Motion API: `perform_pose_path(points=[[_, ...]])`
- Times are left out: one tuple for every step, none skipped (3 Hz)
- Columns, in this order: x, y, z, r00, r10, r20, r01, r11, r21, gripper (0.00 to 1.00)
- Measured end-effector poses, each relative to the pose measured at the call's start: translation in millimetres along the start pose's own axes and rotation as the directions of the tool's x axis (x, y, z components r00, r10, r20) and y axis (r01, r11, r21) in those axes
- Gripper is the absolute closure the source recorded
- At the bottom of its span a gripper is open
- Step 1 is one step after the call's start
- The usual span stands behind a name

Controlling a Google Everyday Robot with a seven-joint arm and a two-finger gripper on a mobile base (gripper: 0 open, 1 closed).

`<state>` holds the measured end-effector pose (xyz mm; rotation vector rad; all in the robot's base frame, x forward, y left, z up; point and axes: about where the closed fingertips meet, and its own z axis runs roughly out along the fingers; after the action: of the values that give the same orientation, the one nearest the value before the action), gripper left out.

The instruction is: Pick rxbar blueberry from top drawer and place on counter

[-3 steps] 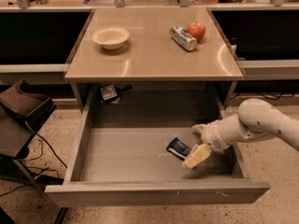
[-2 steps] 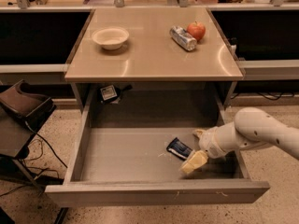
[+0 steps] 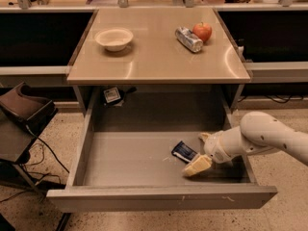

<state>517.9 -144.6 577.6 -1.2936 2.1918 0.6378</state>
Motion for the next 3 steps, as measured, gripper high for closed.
perform_pose_path(points=[[0.0, 0.0, 0.0, 1.0, 0.0, 0.0, 0.0, 1.0, 0.0, 0.42], [-0.2, 0.1, -0.2, 1.0, 0.0, 0.0, 0.0, 1.0, 0.0, 0.66], [-4.9, 1.0, -5.8, 1.0, 0.0, 0.0, 0.0, 1.0, 0.0, 0.89]])
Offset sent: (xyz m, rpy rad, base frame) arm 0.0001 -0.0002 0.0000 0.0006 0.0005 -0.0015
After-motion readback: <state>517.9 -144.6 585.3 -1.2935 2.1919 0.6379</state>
